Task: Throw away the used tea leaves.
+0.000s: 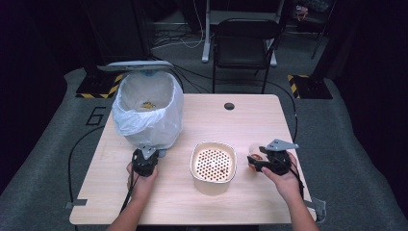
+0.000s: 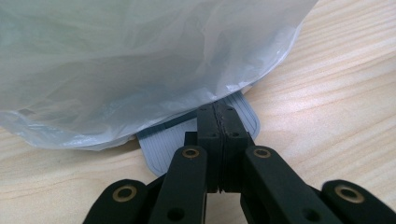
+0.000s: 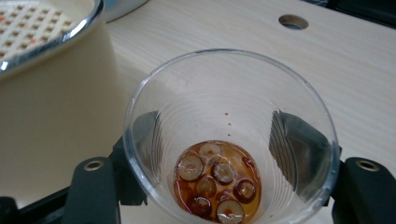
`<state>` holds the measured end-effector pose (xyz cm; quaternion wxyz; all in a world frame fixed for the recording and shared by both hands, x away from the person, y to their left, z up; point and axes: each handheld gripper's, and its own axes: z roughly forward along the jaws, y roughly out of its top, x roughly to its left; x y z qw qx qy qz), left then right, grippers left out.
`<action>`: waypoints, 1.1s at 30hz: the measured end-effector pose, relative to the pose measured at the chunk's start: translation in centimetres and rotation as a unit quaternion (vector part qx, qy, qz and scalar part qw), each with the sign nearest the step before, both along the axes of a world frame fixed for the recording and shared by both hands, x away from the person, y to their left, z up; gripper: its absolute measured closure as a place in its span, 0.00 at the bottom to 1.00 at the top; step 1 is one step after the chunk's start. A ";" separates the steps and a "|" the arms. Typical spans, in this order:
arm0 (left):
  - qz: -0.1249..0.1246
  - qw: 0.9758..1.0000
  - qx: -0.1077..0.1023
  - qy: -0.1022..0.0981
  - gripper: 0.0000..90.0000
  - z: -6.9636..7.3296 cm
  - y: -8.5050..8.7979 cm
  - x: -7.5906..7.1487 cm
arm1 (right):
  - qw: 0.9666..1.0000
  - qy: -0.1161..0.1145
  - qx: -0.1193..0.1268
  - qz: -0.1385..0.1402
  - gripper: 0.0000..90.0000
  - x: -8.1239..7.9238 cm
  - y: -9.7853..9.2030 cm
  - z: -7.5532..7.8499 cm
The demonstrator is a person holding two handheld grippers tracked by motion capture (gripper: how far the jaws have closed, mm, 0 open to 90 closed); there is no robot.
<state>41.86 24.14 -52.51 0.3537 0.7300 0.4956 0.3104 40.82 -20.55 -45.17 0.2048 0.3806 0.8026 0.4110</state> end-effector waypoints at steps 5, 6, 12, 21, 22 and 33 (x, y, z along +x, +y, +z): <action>0.000 1.000 0.000 0.000 0.99 0.0 0.0 0.0 | 1.000 -0.015 -0.004 0.007 0.38 2.0 0.8 1.1; 0.000 1.000 -0.001 0.000 0.99 0.0 0.0 0.0 | 1.000 -0.014 -0.003 0.006 0.38 2.2 0.9 1.2; -0.001 1.000 0.002 0.002 0.99 0.1 0.1 0.0 | 0.999 -0.031 -0.003 0.020 0.38 3.9 1.8 2.0; 0.000 1.000 -0.001 0.000 0.99 0.0 0.0 0.0 | 0.998 -0.042 0.001 0.050 0.38 6.2 3.1 3.0; 0.000 1.000 -0.001 0.000 0.99 0.0 0.0 0.0 | 0.998 -0.046 -0.001 0.052 0.38 6.5 3.2 3.1; -0.001 1.000 0.003 0.001 0.99 0.1 0.1 0.0 | 0.995 -0.054 -0.002 0.087 0.38 8.1 5.0 4.4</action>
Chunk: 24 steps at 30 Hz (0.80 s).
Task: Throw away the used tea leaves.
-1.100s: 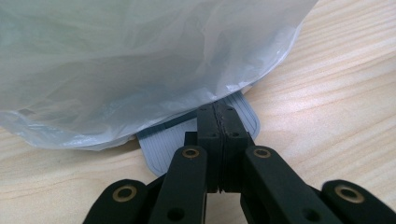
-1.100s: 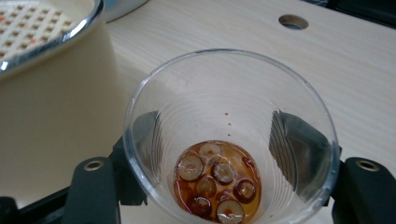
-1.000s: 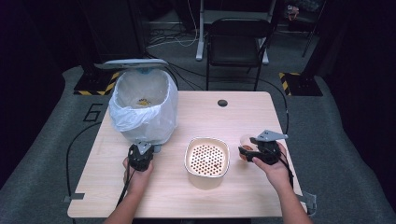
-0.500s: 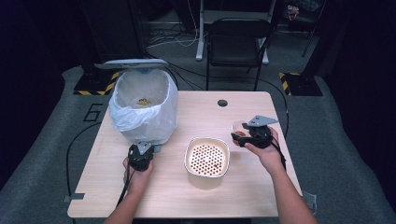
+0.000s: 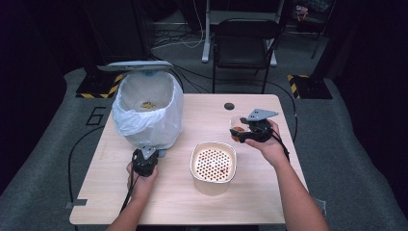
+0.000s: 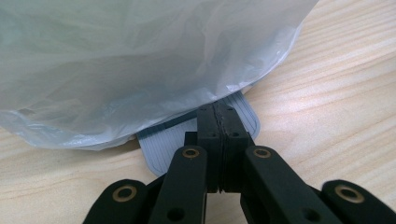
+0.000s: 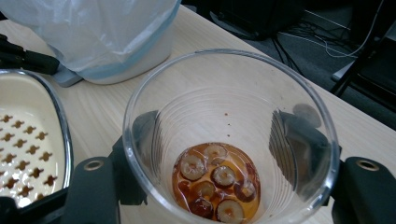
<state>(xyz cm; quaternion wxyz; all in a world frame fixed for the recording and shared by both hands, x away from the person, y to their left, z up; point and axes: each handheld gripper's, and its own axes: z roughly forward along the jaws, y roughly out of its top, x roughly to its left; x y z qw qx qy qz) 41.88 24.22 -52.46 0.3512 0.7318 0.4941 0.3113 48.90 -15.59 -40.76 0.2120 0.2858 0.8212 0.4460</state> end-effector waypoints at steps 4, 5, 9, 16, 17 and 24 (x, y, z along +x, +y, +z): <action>0.000 1.000 -0.001 0.001 0.99 0.0 0.0 0.0 | 1.000 -0.006 0.006 0.009 0.38 0.4 0.4 0.2; 0.000 1.000 0.000 0.000 0.99 0.0 0.0 0.0 | 1.000 -0.004 0.007 0.012 0.38 0.5 0.5 0.2; 0.000 1.000 0.000 0.001 0.99 0.0 0.0 0.0 | 1.000 -0.015 0.003 0.024 0.38 0.5 0.9 0.5; 0.000 1.000 -0.001 0.001 0.99 0.0 0.0 0.0 | 0.997 -0.058 -0.003 0.056 0.38 -0.4 1.8 1.6; -0.001 1.000 -0.001 0.000 0.99 0.0 0.0 0.0 | 0.996 -0.068 -0.004 0.061 0.38 -0.6 1.9 1.7; 0.000 1.000 0.000 0.000 0.99 0.0 0.0 0.0 | 0.986 -0.125 -0.048 0.101 0.38 -2.0 2.9 2.0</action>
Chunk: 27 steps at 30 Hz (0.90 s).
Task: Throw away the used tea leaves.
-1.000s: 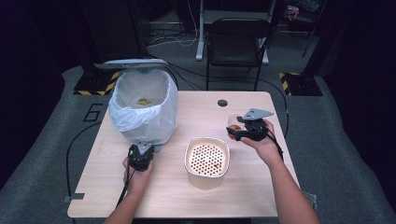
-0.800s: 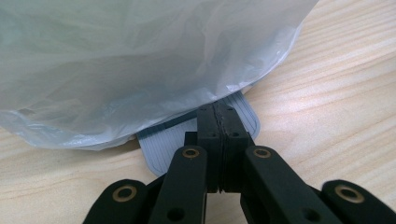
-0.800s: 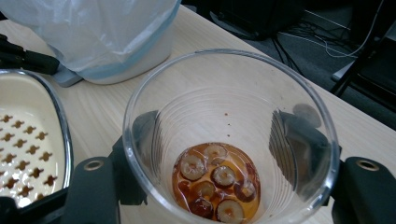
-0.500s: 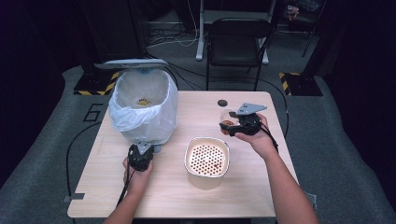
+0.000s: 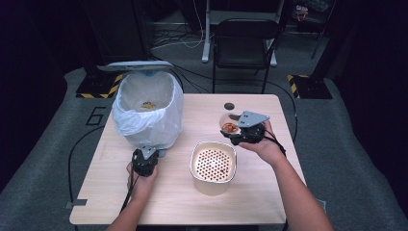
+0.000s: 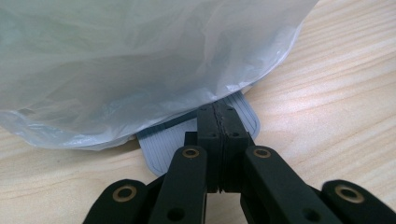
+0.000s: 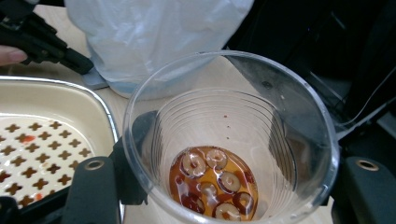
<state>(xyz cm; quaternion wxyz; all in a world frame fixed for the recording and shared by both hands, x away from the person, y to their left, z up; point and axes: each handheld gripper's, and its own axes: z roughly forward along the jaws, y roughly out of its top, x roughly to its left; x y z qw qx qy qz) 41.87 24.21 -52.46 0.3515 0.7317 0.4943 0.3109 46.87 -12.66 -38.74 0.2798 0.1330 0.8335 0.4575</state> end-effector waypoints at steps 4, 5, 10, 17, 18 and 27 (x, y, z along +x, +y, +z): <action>0.000 1.000 0.000 0.000 0.99 0.0 0.0 0.0 | 0.999 -0.028 -0.025 0.016 0.39 -0.8 0.6 0.2; 0.000 1.000 0.000 0.000 0.99 0.0 0.0 0.0 | 0.999 -0.036 -0.031 0.019 0.39 -1.0 0.7 0.3; 0.000 1.000 0.001 0.000 0.99 0.0 0.0 0.0 | 0.996 -0.071 -0.058 0.025 0.40 -1.8 1.3 0.6; 0.000 1.000 0.000 0.000 0.99 0.0 0.0 0.0 | 0.990 -0.108 -0.084 0.033 0.43 -2.8 1.9 0.6; 0.000 1.000 0.001 0.000 0.99 0.0 0.0 0.0 | 0.989 -0.115 -0.087 0.034 0.43 -2.9 2.0 0.6; 0.000 1.000 0.001 0.000 0.99 0.0 0.0 0.0 | 0.977 -0.168 -0.122 0.042 0.46 -4.0 2.6 0.9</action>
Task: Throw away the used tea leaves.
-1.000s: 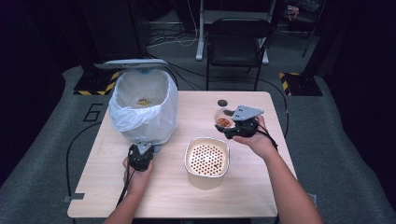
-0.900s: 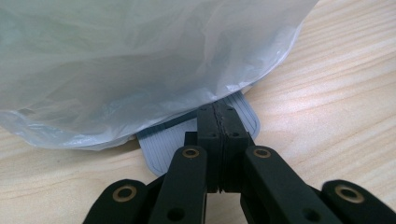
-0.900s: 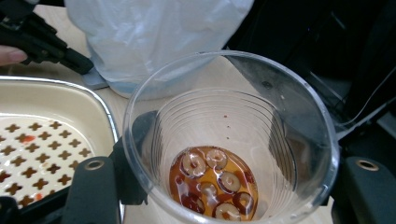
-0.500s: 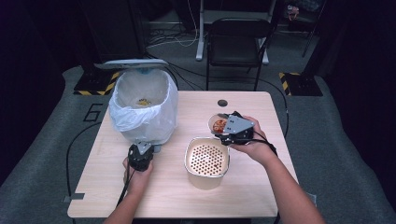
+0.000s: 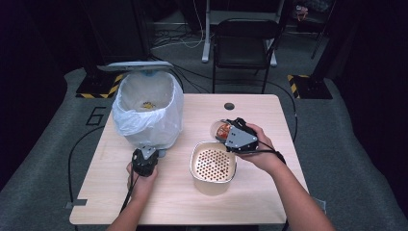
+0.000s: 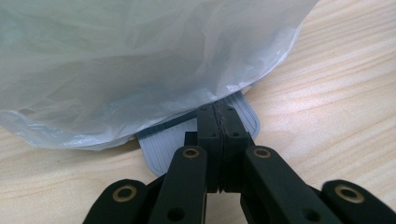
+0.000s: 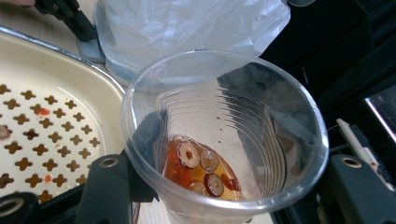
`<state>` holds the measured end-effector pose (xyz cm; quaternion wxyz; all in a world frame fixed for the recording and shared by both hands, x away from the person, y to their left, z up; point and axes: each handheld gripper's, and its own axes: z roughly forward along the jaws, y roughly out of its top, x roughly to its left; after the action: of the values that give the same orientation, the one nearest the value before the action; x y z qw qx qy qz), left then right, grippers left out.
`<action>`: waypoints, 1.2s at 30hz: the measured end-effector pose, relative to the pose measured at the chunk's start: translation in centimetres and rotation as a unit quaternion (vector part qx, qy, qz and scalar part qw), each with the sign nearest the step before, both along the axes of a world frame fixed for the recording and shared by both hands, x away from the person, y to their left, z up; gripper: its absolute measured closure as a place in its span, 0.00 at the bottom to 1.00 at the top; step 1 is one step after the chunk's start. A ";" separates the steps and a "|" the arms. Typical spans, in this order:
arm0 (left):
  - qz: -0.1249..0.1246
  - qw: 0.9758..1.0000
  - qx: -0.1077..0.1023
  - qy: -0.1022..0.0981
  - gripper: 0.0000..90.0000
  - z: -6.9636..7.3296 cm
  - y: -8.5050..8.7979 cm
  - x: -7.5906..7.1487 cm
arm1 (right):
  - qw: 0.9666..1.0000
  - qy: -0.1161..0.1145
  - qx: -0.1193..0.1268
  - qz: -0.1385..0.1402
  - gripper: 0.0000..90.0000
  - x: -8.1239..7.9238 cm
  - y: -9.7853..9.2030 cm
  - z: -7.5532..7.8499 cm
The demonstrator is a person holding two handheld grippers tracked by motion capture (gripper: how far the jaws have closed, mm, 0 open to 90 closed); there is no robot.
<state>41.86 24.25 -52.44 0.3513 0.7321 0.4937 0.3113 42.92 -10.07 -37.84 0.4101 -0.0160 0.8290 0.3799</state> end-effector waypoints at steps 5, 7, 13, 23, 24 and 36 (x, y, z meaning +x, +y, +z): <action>0.000 1.000 0.000 0.000 0.99 0.0 0.0 0.0 | 1.000 -0.019 -0.024 0.000 0.46 -0.5 0.4 -0.4; 0.000 1.000 0.000 0.000 0.99 0.0 0.0 0.0 | 0.999 -0.027 -0.039 -0.002 0.46 -0.7 0.5 -0.5; 0.000 1.000 0.000 0.000 0.99 0.0 0.0 0.0 | 0.995 -0.064 -0.083 0.002 0.47 -1.4 1.1 -0.6; 0.000 1.000 0.000 -0.002 0.99 0.0 0.0 0.0 | 0.984 -0.116 -0.139 0.000 0.48 -2.2 1.5 -1.1; 0.000 1.000 0.001 -0.001 0.99 0.0 0.0 0.0 | 0.981 -0.125 -0.148 -0.002 0.48 -2.3 1.5 -1.1; -0.002 1.000 0.001 0.003 0.99 0.0 0.0 -0.1 | 0.944 -0.214 -0.252 0.021 0.48 -3.7 2.6 -1.9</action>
<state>41.80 24.27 -52.42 0.3491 0.7345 0.4931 0.3089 39.19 -7.45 -39.77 0.5520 -0.2169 0.7901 0.1549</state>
